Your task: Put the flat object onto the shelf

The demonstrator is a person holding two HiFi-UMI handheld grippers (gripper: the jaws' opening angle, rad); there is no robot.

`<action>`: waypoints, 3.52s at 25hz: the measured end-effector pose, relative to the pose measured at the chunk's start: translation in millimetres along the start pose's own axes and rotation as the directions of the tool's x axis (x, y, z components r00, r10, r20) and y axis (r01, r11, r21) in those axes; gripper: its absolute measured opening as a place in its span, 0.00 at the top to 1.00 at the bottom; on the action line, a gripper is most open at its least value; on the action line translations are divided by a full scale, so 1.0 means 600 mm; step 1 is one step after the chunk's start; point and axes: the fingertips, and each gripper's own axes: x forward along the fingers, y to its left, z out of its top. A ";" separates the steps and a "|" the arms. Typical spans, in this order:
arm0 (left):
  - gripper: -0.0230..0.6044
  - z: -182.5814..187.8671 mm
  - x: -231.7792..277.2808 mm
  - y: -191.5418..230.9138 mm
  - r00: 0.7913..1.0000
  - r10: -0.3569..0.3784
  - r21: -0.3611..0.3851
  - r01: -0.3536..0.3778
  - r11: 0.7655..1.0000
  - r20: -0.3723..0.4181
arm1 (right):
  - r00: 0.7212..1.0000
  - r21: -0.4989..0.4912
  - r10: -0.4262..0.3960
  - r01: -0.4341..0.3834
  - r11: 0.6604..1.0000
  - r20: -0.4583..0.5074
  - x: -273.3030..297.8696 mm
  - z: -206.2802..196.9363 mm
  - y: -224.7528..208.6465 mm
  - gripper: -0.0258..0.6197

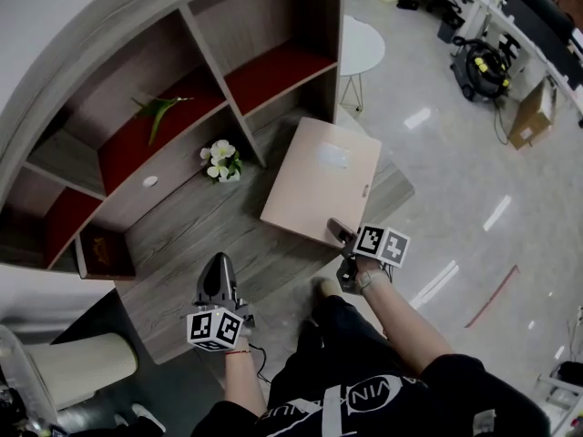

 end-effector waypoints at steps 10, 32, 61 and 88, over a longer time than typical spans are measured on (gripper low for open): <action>0.96 0.006 -0.010 0.004 1.000 -0.017 0.002 0.017 1.000 0.010 | 0.994 -0.093 0.043 -0.034 0.995 0.105 -0.036 0.025 0.009 0.46; 0.96 0.065 -0.019 -0.030 0.989 -0.124 0.038 0.122 0.992 0.079 | 0.962 -0.627 0.109 0.075 0.776 0.251 -0.156 0.036 0.070 0.94; 0.96 0.170 -0.051 -0.045 0.983 -0.114 0.277 0.071 0.958 0.142 | 0.874 -0.835 0.391 0.030 0.550 0.289 -0.277 0.053 0.236 0.95; 0.96 0.238 -0.048 -0.055 0.965 -0.130 0.278 0.064 0.958 0.227 | 0.791 -0.831 0.472 0.079 0.551 0.388 -0.343 0.108 0.285 0.95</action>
